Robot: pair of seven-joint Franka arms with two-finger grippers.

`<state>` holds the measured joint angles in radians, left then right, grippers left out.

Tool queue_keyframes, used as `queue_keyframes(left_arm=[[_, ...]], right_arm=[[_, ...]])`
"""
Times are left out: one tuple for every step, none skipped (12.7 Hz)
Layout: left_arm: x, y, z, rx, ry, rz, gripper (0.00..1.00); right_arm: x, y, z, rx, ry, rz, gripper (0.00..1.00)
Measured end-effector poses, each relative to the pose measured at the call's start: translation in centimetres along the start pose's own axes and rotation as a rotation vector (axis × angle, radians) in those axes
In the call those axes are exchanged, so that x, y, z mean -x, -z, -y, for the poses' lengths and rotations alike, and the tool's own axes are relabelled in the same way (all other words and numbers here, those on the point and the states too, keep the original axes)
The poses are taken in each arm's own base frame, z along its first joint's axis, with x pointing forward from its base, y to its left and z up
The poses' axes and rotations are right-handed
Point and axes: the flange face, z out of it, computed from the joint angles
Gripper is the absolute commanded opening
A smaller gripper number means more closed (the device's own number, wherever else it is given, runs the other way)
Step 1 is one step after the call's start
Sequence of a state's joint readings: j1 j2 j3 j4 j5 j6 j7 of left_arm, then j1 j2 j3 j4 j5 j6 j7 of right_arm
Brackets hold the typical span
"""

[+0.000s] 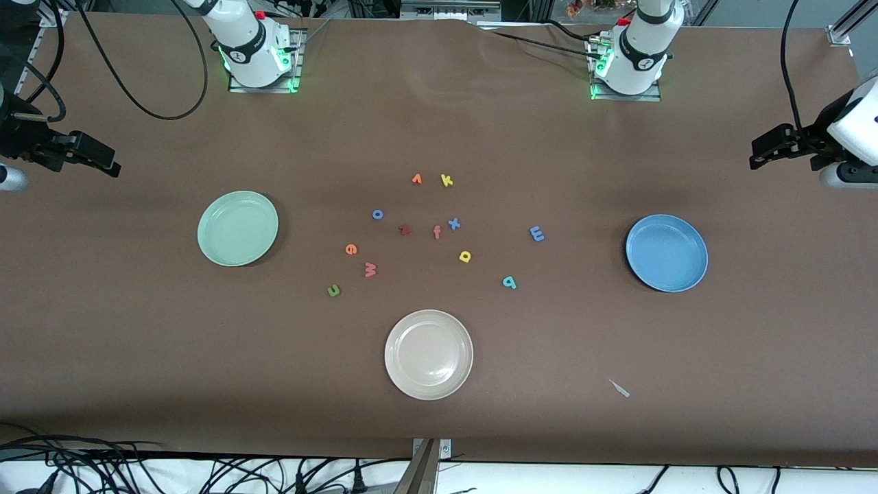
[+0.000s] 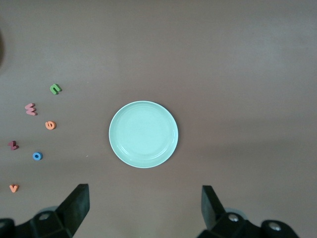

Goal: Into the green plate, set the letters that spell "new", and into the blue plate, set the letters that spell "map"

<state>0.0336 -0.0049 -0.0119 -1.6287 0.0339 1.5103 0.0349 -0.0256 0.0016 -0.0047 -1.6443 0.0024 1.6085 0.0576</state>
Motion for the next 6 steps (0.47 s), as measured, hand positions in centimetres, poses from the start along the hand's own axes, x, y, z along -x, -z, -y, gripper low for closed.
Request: queue_keyframes(left_arm=[[0.00, 0.00, 0.03, 0.000, -0.001, 0.000, 1.00], [-0.01, 0.01, 0.03, 0.000, -0.004, -0.001, 1.00], [-0.01, 0.01, 0.03, 0.000, -0.006, -0.001, 1.00], [-0.01, 0.00, 0.01, 0.000, -0.009, -0.001, 1.00], [-0.01, -0.01, -0.03, 0.000, -0.011, -0.001, 1.00], [-0.01, -0.03, -0.11, 0.000, -0.013, 0.000, 1.00]], right_arm=[[0.00, 0.00, 0.00, 0.000, 0.000, 0.000, 1.00], [-0.01, 0.01, 0.00, 0.000, 0.000, -0.001, 1.00], [-0.02, 0.01, 0.00, 0.000, 0.000, -0.001, 1.00], [-0.03, 0.03, -0.01, 0.001, 0.000, -0.003, 1.00], [-0.05, 0.04, -0.01, 0.001, 0.000, -0.004, 1.00], [-0.05, 0.04, -0.02, 0.001, 0.000, -0.004, 1.00]])
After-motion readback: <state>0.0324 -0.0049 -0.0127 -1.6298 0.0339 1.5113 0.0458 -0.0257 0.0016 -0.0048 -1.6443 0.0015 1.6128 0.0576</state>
